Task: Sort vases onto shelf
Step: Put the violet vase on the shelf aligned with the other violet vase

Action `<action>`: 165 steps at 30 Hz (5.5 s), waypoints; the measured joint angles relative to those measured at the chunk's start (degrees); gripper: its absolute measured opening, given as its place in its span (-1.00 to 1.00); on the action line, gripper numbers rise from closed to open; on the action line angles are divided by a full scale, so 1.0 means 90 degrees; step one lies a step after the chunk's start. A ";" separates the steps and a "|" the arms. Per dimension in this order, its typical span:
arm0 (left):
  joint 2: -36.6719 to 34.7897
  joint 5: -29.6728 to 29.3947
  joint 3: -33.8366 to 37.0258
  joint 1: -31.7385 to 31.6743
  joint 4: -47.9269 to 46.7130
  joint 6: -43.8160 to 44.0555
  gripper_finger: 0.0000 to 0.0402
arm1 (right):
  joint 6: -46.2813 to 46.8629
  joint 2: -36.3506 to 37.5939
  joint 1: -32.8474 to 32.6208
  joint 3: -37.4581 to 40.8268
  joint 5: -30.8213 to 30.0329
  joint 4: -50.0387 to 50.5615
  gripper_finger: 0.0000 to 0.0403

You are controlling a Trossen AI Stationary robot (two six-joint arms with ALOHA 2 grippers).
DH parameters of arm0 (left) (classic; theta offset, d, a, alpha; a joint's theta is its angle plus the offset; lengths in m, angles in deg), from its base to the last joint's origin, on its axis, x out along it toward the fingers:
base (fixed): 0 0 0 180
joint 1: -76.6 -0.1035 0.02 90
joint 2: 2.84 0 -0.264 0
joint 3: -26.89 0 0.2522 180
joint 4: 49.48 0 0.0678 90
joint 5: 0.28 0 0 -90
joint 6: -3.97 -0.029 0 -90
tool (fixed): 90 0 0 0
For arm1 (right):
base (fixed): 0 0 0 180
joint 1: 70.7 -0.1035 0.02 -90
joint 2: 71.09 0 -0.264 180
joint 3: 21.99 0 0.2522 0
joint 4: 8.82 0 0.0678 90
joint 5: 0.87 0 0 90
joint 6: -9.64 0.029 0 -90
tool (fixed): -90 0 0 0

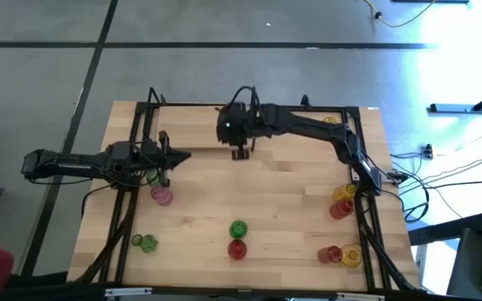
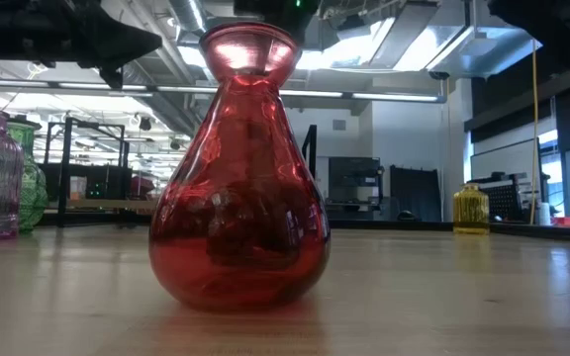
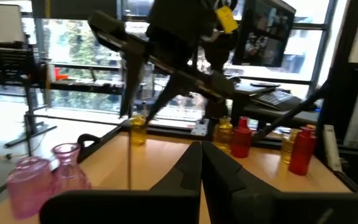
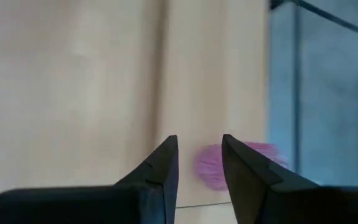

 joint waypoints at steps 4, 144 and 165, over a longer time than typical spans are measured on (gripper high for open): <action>0.0045 -0.0027 -0.0001 0.0177 0.0001 -0.0002 -1.00 | 0.0275 0.0029 -0.0419 0.0070 0.0616 0.0289 -0.46; 0.6049 -0.0508 -0.7769 0.1930 -1.0216 0.1937 -0.89 | 0.1332 0.4671 -0.2089 0.9685 0.0604 -0.7261 -0.46; 0.8472 -0.0714 -1.0224 -0.0226 -1.0285 -0.0637 -0.88 | 0.1258 0.4668 -0.2089 1.0592 0.0389 -0.7969 -0.46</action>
